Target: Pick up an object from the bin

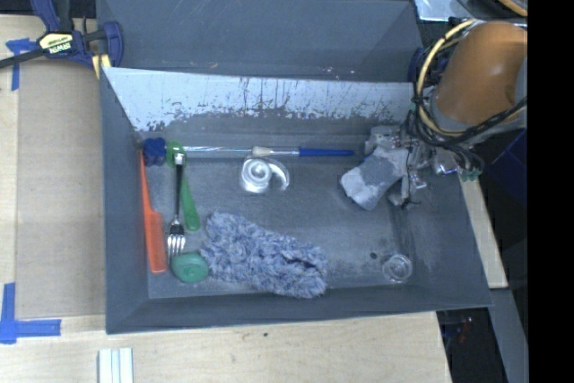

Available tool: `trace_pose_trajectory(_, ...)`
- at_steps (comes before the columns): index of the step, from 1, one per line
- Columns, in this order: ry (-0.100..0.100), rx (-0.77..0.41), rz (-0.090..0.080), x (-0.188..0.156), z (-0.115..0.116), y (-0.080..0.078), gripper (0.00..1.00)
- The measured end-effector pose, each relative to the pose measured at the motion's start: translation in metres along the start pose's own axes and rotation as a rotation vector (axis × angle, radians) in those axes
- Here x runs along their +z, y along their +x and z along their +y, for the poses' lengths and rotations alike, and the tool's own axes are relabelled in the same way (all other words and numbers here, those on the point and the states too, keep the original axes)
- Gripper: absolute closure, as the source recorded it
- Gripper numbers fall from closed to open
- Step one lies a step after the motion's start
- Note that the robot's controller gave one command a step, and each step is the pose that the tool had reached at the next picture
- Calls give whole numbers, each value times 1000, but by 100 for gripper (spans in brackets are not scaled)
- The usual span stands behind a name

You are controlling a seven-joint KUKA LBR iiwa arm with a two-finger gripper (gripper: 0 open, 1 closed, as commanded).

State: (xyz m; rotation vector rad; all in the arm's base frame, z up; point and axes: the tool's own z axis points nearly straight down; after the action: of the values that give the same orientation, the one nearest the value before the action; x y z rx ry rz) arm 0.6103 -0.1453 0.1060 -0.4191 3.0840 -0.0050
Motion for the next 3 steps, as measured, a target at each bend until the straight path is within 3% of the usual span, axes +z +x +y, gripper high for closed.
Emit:
trace_pose_trajectory(2,3,35,-6,25,1,-2,0)
trace_pose_trajectory(3,2,133,-5,31,11,3,0)
